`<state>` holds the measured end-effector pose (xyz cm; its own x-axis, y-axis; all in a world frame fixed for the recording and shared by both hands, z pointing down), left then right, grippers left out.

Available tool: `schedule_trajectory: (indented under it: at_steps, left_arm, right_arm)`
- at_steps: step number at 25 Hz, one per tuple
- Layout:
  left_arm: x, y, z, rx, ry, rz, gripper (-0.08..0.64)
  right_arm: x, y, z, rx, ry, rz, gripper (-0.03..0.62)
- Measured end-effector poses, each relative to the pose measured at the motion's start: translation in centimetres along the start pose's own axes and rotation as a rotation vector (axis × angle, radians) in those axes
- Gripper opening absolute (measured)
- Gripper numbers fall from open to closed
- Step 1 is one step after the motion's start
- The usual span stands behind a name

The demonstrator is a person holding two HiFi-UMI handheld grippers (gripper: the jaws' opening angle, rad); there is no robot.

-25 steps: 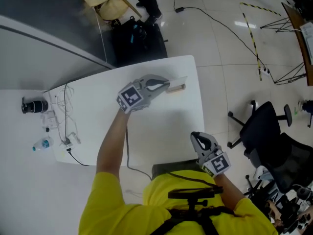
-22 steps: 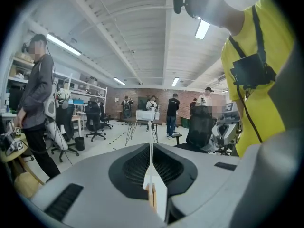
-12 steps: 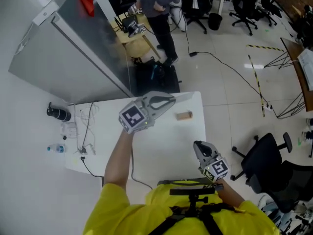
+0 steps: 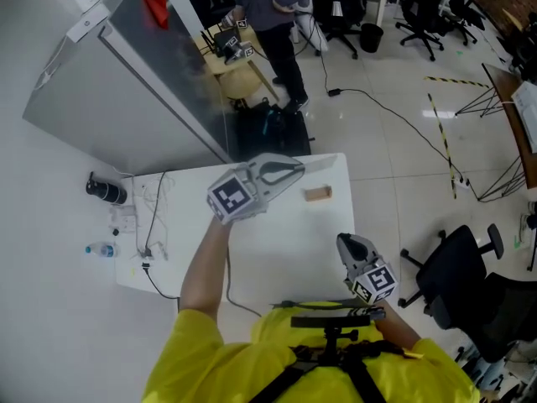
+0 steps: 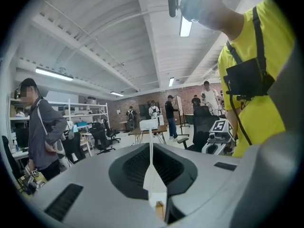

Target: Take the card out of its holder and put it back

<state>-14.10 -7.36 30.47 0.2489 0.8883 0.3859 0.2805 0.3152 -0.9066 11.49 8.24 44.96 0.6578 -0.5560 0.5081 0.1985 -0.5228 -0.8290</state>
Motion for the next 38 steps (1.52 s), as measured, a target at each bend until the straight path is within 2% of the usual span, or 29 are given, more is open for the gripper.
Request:
schedule_trajectory:
  at_steps: [2,5,9,15,20,23,28,35,38]
  left_arm:
    - [0.0,-0.1,-0.1,0.017,-0.002,0.012,0.017]
    - [0.0,-0.5,-0.3,-0.004,-0.008,0.016,0.017]
    - [0.6,-3.2,-1.3,-0.020,-0.034,0.058,0.017]
    - [2.4,-11.0,-3.5,-0.014,-0.054,0.109,0.017]
    - [3.6,-18.5,-5.7,-0.009,-0.084,0.221,0.017]
    - [3.9,-21.4,-6.4,-0.018,-0.106,0.262,0.017]
    - [4.6,-23.8,-7.3,-0.023,-0.146,0.272,0.017]
    - [5.0,-25.6,-7.4,-0.025,-0.155,0.283,0.017]
    - [5.0,-26.2,-7.5,-0.031,-0.183,0.290,0.017]
  right_arm:
    - [-0.1,-0.1,0.0,-0.004,0.000,0.001,0.006]
    - [0.0,-0.3,0.1,-0.010,-0.002,-0.006,0.006]
    - [0.6,-1.0,0.3,-0.017,-0.012,-0.021,0.006]
    - [2.4,-3.8,-0.3,-0.063,-0.030,-0.092,0.006]
    - [4.6,-6.3,-2.0,-0.102,-0.044,-0.130,0.006]
    - [5.6,-7.2,-2.6,-0.110,-0.062,-0.151,0.006]
    - [6.3,-8.2,-2.5,-0.132,-0.079,-0.173,0.006]
    - [7.0,-9.0,-1.9,-0.154,-0.097,-0.185,0.006]
    - [7.1,-9.0,-2.0,-0.160,-0.100,-0.188,0.006]
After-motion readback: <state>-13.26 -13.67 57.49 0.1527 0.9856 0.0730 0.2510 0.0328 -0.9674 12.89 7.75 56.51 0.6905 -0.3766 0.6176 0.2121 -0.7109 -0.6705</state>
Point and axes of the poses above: the fingertips, and each gripper's own axes: z backward along the fingers, x to its right, y out of its top, the point moved 10 cm from there along z, backward along the fingers, and after that the axes turned 14 degrees about -z, right-handed, at the moved point
